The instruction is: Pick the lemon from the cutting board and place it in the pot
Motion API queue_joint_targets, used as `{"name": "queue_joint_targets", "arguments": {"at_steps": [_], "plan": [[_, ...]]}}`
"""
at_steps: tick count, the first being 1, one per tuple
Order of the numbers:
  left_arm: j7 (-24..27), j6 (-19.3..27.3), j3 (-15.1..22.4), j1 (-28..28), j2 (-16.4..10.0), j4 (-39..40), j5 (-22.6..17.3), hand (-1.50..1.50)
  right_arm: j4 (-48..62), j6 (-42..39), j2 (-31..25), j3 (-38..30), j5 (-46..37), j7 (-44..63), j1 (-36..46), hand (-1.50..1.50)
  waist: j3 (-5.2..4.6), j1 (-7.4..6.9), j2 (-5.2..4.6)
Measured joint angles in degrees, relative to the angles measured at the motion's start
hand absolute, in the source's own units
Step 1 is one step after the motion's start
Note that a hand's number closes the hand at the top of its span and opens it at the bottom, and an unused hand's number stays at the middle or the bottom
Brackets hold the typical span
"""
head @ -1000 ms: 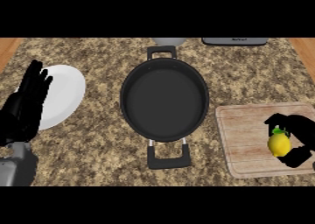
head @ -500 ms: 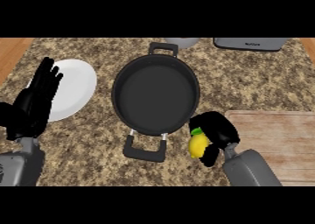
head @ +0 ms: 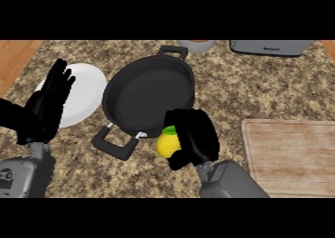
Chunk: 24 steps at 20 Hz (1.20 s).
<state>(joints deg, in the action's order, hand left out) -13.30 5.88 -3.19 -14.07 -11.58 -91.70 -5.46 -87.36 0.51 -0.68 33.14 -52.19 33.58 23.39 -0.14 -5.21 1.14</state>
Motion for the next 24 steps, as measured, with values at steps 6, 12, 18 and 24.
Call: {"name": "queue_joint_targets", "arguments": {"at_steps": [6, 12, 18, 24], "plan": [[-0.2, 0.5, -0.3, -0.4, 0.0, 0.8, 0.4, 0.0, -4.5, 11.7, 0.5, 6.1, -7.3, 17.9, 7.6, 1.5, -0.12, 0.71, 0.34], [0.7, 0.9, 0.0, -0.1, 0.4, 1.4, 1.0, 0.0, -4.6, 14.6, 0.2, 10.5, -14.7, 29.9, 16.5, 1.5, -0.15, 1.11, -0.04], [0.7, 1.7, 0.0, -0.8, 1.0, 1.2, 1.3, 0.0, -3.1, 15.3, -0.1, 11.1, -16.5, 35.1, 22.4, 1.5, -0.05, 1.26, -0.58], [0.0, 1.4, -1.2, -1.3, -0.1, 0.9, 0.8, 0.0, 0.8, 18.1, -0.2, 9.2, -16.1, 36.0, 24.7, 1.5, 0.03, 1.57, -1.06]]}}
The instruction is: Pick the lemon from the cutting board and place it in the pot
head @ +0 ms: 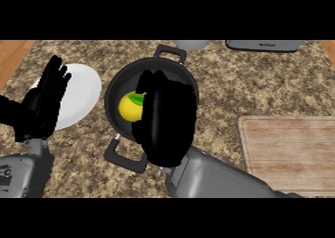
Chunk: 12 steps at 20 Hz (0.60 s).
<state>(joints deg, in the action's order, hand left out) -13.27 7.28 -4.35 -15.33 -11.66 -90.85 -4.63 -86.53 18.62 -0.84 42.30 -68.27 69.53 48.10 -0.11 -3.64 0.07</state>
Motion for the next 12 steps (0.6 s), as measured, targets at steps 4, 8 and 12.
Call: {"name": "queue_joint_targets", "arguments": {"at_steps": [4, 8, 12], "plan": [[-0.1, -0.1, -0.2, 0.4, -0.2, -0.6, -0.1, 0.0, 3.5, 3.8, 0.1, -2.6, 0.0, -1.6, 0.3, 1.5, 0.06, 0.38, -0.22], [0.3, 0.2, -0.2, 1.0, 0.0, -0.6, 0.3, 0.0, 11.8, 2.7, 0.1, -3.1, -5.4, -1.2, 0.6, 1.5, 0.01, 1.29, -0.16], [-0.1, 0.2, -0.7, 1.3, -0.2, -1.4, 0.0, 0.0, 18.6, 2.2, 0.1, -4.2, -7.8, -1.3, 1.2, 1.5, 0.04, 1.54, -0.21]]}}
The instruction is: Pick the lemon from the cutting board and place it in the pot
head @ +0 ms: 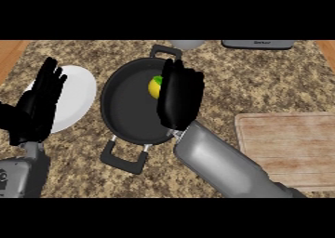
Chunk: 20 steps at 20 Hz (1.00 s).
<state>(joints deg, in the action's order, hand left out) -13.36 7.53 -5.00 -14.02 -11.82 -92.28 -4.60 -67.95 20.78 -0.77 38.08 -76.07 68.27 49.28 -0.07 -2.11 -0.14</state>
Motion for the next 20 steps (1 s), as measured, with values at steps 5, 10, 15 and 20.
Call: {"name": "queue_joint_targets", "arguments": {"at_steps": [5, 10, 15, 20], "plan": [[0.2, 0.0, 0.0, 0.2, 0.1, -0.3, 0.2, 0.0, 7.3, 2.1, 0.1, -1.4, 1.4, -1.9, 0.1, 1.5, 0.04, 0.05, -0.17], [-0.5, -0.2, -0.4, -0.4, -0.3, -0.8, 0.0, 0.0, 12.1, 7.0, 0.2, -6.8, 7.9, -5.3, -2.0, -1.5, 0.11, -0.32, -0.49], [0.3, -0.5, -0.1, -0.2, 0.0, -0.2, 0.2, 0.0, 14.2, 13.6, 0.4, -8.7, 18.8, -10.4, -3.5, -1.5, 0.14, -0.83, -0.69], [-0.2, -0.4, 0.3, -0.5, 0.3, -0.4, 0.3, 0.0, 12.7, 23.2, 0.5, -9.6, 28.1, -17.6, -4.5, -1.5, 0.2, -1.04, -0.74]]}}
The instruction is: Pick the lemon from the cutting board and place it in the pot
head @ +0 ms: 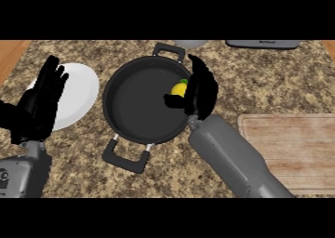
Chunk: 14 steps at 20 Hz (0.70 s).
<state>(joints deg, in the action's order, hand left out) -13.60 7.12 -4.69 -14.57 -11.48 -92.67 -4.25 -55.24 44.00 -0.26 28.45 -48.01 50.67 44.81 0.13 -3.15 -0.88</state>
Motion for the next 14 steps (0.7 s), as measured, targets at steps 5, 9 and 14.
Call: {"name": "queue_joint_targets", "arguments": {"at_steps": [5, 9, 14], "plan": [[0.9, -0.3, -0.6, 0.6, 0.1, 0.5, -0.3, 0.0, -3.1, 9.7, 0.0, -1.0, 7.4, -8.2, -2.2, -1.5, -0.01, 0.61, 0.15], [0.8, 0.2, -1.2, 1.0, -0.1, 0.5, -0.1, 0.0, -7.6, 13.5, -0.3, -2.9, 13.6, -15.2, -5.7, -1.5, -0.03, 1.76, 0.45], [0.5, 0.2, -2.1, 1.8, -0.2, 0.2, -0.2, 0.0, -18.1, 13.5, -3.0, -4.0, 19.0, -21.1, -14.4, -1.5, -0.08, 2.91, 0.81]]}}
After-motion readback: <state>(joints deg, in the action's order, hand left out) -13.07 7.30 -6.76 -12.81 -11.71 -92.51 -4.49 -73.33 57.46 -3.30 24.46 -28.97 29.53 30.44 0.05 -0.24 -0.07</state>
